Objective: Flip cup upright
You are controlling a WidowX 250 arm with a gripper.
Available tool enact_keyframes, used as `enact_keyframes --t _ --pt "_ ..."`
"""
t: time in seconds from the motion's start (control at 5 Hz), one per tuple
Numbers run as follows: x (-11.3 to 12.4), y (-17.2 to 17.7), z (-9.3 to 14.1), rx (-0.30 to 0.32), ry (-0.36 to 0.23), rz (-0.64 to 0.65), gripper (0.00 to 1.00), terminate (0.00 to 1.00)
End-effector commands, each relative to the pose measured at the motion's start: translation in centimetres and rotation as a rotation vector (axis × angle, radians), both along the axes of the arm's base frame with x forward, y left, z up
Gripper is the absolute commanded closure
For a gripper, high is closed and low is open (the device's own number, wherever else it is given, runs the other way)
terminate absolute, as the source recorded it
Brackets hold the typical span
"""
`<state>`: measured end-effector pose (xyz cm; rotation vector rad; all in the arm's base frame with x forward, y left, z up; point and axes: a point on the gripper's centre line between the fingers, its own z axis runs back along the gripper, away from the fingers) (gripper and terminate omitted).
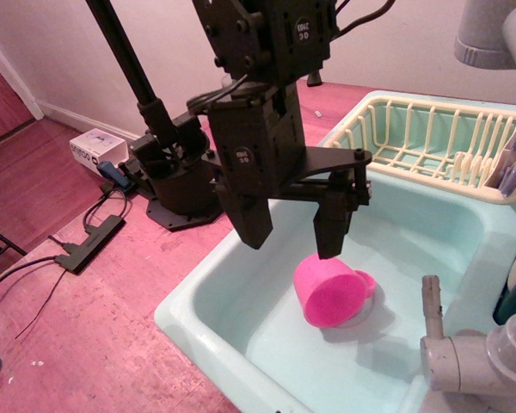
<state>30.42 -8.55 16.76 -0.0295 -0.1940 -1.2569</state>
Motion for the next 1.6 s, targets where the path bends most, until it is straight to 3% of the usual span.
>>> enact_keyframes --t 0.0,0.4,0.6,1.0,1.2,1.4 --pt "0.0 0.0 0.0 0.0 0.0 0.0 0.0 0.0" --pt "-1.4 1.7 -0.4 0.099 0.019 -0.249 0.0 0.0" --pt "-2.3 1.8 -1.1 0.109 0.029 -0.333 0.0 0.0" --pt "-0.6 0.4 -4.5 0.09 0.043 -0.441 0.0 0.0" --pt "2.0 -0.3 -5.7 0.081 0.021 -0.47 0.0 0.0" --pt "3.3 -0.6 -5.8 0.084 0.048 -0.509 0.0 0.0"
